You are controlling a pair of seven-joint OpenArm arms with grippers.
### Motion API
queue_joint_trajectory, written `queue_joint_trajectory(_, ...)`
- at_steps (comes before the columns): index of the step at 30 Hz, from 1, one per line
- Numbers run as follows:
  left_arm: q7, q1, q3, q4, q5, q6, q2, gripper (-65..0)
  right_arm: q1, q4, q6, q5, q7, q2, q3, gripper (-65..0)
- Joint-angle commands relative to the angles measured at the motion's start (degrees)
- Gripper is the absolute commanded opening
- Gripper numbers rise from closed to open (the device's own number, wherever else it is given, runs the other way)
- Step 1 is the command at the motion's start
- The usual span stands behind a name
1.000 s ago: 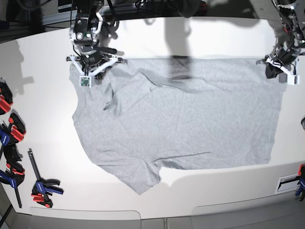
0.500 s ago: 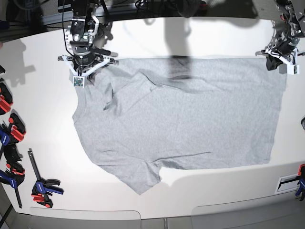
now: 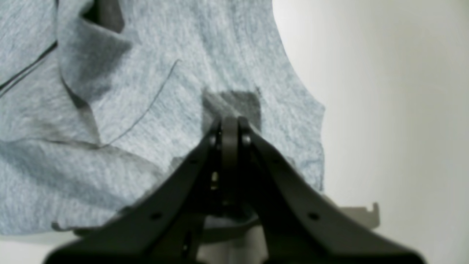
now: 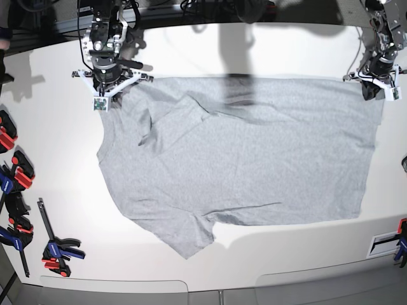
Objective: Fold the T-shirt properly
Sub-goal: 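Grasp the shirt's shoulder edges with both grippers and drag them back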
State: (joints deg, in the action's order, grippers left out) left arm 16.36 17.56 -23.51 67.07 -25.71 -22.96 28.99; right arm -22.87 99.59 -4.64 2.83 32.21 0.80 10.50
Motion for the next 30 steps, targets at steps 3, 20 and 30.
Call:
queue_joint_trajectory(3, 6.88, 1.09, 0.74, -2.89, 2.1, 0.46, 0.28, -65.0, -1.07, 0.87, 0.42, 0.0, 0.9, 0.52, 0.04, -65.0)
queue_joint_trajectory(20, 9.31, 16.11, 0.61, 9.7, -1.53, 0.48, 0.24, -65.0, -7.96, 0.94, 0.37, 0.0, 3.93, 6.67, 0.04, -65.0)
queue_joint_trajectory(30, 9.79, 22.82, -0.48, 14.58, -1.36, 0.5, -0.11, -65.0, -12.37, 1.73, 0.35, 0.02, 5.79, 6.71, 0.04, -65.0)
